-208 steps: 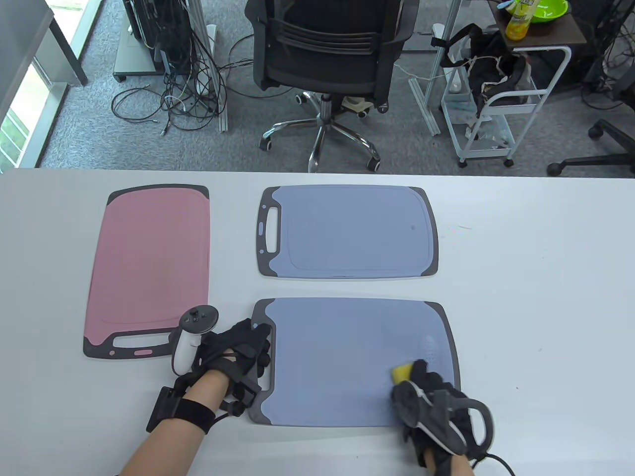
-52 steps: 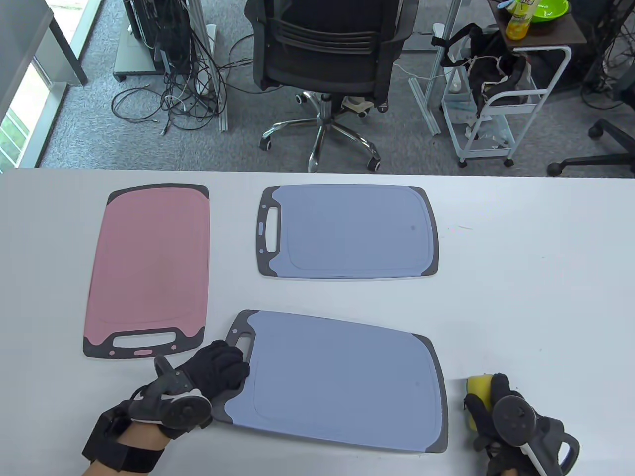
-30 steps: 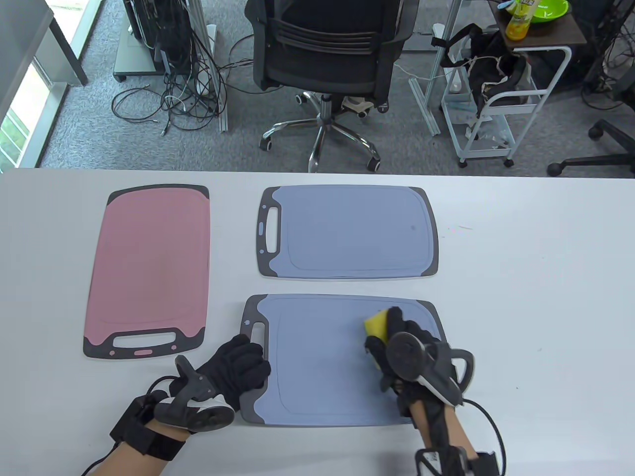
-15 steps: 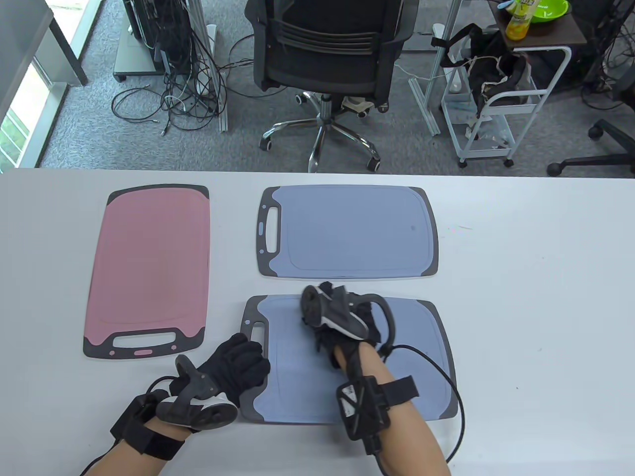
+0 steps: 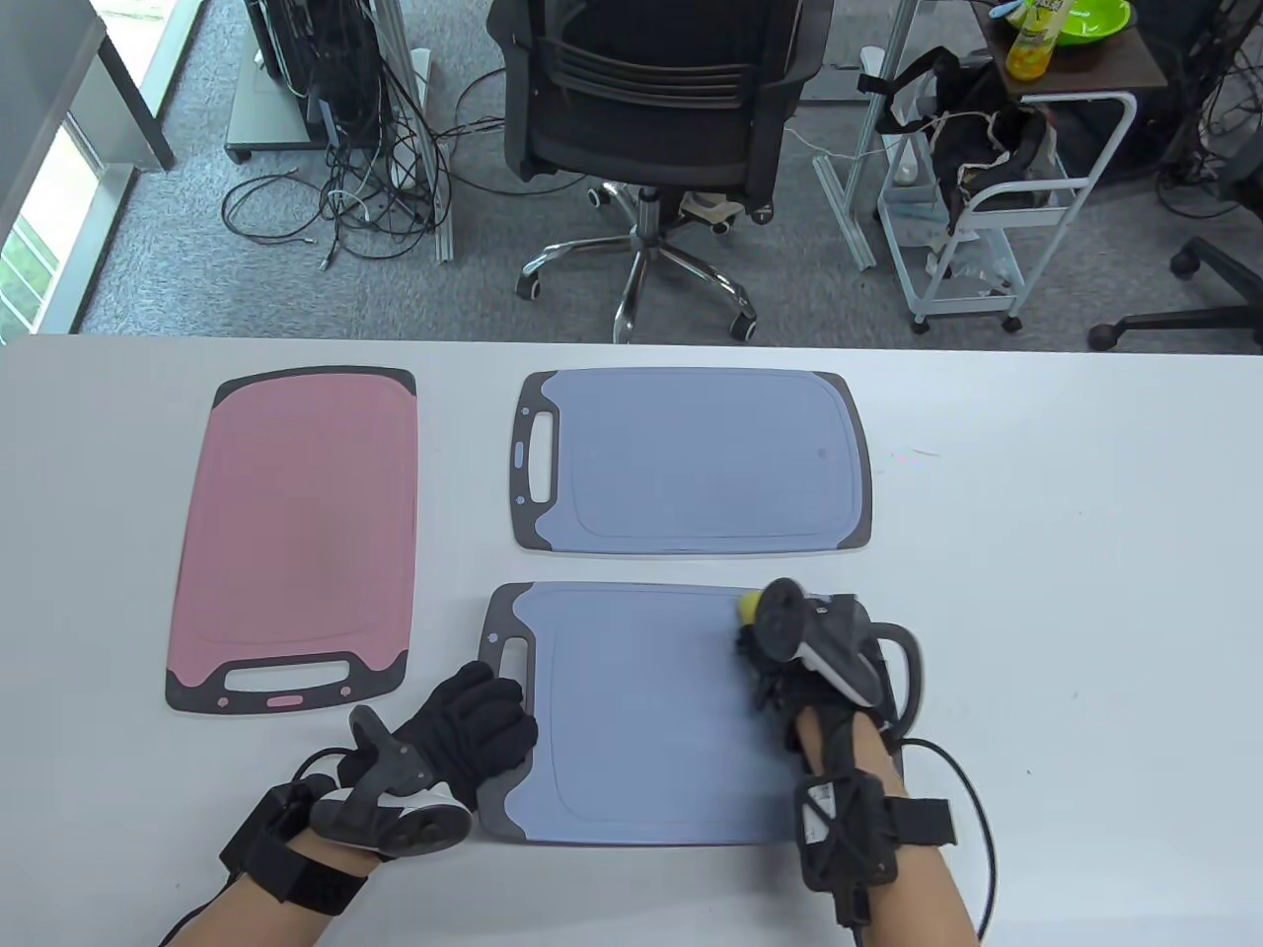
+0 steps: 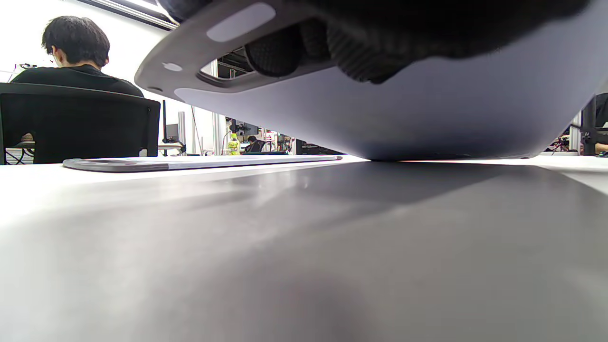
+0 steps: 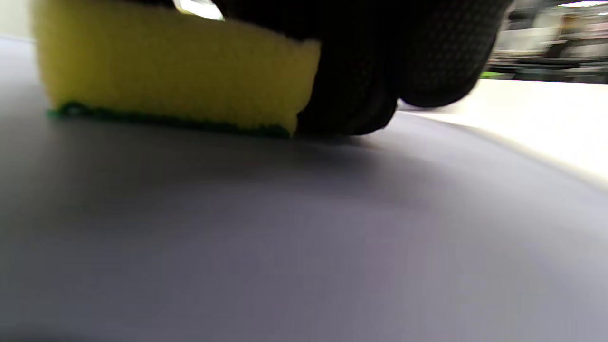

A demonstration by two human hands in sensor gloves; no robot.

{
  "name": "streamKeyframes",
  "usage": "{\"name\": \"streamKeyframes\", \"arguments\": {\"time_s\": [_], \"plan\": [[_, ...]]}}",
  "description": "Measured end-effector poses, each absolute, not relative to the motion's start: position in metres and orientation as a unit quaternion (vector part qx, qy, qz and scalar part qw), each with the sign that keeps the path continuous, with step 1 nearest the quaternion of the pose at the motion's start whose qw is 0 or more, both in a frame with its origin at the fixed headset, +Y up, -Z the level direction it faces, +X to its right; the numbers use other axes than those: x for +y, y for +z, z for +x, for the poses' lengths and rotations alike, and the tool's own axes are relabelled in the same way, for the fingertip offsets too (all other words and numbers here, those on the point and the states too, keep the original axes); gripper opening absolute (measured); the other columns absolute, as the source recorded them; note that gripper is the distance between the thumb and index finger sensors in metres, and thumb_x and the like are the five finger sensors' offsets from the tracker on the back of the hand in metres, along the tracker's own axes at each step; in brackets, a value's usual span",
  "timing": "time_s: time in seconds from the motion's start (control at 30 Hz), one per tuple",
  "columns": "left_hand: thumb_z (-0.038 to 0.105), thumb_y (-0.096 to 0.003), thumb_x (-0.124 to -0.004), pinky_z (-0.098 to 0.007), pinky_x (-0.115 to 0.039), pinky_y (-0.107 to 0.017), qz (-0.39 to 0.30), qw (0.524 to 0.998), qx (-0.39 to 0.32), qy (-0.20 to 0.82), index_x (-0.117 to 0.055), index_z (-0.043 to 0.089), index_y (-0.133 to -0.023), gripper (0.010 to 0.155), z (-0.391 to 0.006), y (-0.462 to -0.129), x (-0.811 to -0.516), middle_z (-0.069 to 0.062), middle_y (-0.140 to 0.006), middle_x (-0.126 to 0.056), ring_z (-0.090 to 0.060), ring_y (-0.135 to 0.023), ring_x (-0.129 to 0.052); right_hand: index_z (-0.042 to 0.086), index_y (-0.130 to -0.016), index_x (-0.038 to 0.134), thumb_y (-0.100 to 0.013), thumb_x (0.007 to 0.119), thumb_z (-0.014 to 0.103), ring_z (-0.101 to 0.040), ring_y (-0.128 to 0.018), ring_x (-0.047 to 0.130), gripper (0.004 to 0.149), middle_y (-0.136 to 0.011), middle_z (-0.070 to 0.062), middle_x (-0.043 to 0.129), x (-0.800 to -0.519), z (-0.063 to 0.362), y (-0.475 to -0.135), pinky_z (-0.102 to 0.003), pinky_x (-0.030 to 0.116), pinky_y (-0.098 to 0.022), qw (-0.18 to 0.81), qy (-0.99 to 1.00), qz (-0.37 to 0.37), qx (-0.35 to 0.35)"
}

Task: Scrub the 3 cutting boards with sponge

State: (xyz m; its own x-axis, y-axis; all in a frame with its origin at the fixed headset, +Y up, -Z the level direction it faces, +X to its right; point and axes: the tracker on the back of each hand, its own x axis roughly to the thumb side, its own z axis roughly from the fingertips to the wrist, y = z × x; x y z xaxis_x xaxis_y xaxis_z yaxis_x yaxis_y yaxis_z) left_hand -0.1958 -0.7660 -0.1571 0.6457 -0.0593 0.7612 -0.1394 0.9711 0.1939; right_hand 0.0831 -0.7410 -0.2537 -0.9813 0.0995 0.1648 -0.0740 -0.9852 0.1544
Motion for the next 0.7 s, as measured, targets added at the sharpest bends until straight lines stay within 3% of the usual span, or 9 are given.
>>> {"name": "streamKeyframes", "arguments": {"time_s": [0.1,0.17,0.23,0.37,0.57,0.63,0.7], "plan": [[0.039,-0.0597,-0.085,-0.054,-0.059,-0.080,0.126,0.896,-0.424,0.023,-0.058,0.033,-0.095,0.044,-0.196,-0.155,-0.766,0.010,-0.096,-0.073,-0.020,-0.102,-0.076,0.010,-0.104,0.064,-0.048,0.070,0.058,-0.023,-0.056,0.092,0.073,-0.080,-0.011,0.083,-0.726,-0.003,-0.223,-0.045,0.080,-0.047,0.037,0.969,0.237,0.067],[0.039,-0.0597,-0.085,-0.054,-0.060,-0.080,0.129,0.896,-0.424,0.020,-0.059,0.033,-0.094,0.044,-0.196,-0.154,-0.765,0.009,-0.095,-0.073,-0.021,-0.101,-0.076,0.009,-0.103,0.065,-0.049,0.071,0.057,-0.023,-0.055,0.092,0.072,-0.080,-0.011,0.083,-0.722,-0.031,-0.211,-0.045,0.080,-0.047,0.017,0.960,0.276,0.044],[0.039,-0.0594,-0.085,-0.054,-0.060,-0.080,0.125,0.898,-0.422,0.024,-0.060,0.033,-0.094,0.044,-0.197,-0.155,-0.765,0.009,-0.095,-0.074,-0.021,-0.101,-0.076,0.013,-0.104,0.063,-0.049,0.067,0.059,-0.021,-0.056,0.092,0.072,-0.081,-0.007,0.083,-0.723,-0.026,-0.215,-0.043,0.081,-0.048,-0.039,0.965,0.257,0.042],[0.039,-0.0596,-0.085,-0.054,-0.060,-0.080,0.127,0.897,-0.424,0.021,-0.060,0.033,-0.094,0.044,-0.196,-0.154,-0.765,0.010,-0.095,-0.074,-0.020,-0.101,-0.076,0.012,-0.104,0.064,-0.048,0.070,0.057,-0.024,-0.056,0.092,0.072,-0.081,-0.009,0.083,-0.735,0.049,-0.230,-0.045,0.080,-0.048,-0.003,0.988,0.139,0.071],[0.039,-0.0596,-0.085,-0.054,-0.058,-0.080,0.125,0.896,-0.425,0.023,-0.059,0.033,-0.095,0.044,-0.196,-0.154,-0.765,0.010,-0.095,-0.072,-0.020,-0.102,-0.075,0.009,-0.102,0.066,-0.049,0.069,0.056,-0.025,-0.056,0.091,0.072,-0.079,-0.012,0.084,-0.765,0.230,-0.232,-0.046,0.079,-0.047,0.001,0.979,-0.170,0.108],[0.039,-0.0597,-0.084,-0.054,-0.058,-0.080,0.124,0.896,-0.425,0.023,-0.059,0.033,-0.095,0.044,-0.197,-0.154,-0.765,0.009,-0.096,-0.072,-0.020,-0.102,-0.075,0.007,-0.102,0.065,-0.049,0.069,0.056,-0.025,-0.056,0.091,0.072,-0.080,-0.012,0.082,-0.769,0.245,-0.228,-0.046,0.078,-0.047,0.027,0.971,-0.201,0.125],[0.039,-0.0598,-0.084,-0.054,-0.058,-0.080,0.125,0.896,-0.425,0.023,-0.059,0.033,-0.095,0.044,-0.197,-0.154,-0.765,0.009,-0.096,-0.072,-0.020,-0.102,-0.075,0.003,-0.101,0.067,-0.049,0.072,0.053,-0.027,-0.055,0.091,0.072,-0.079,-0.015,0.084,-0.765,0.226,-0.231,-0.048,0.078,-0.046,0.022,0.981,-0.164,0.102]]}}
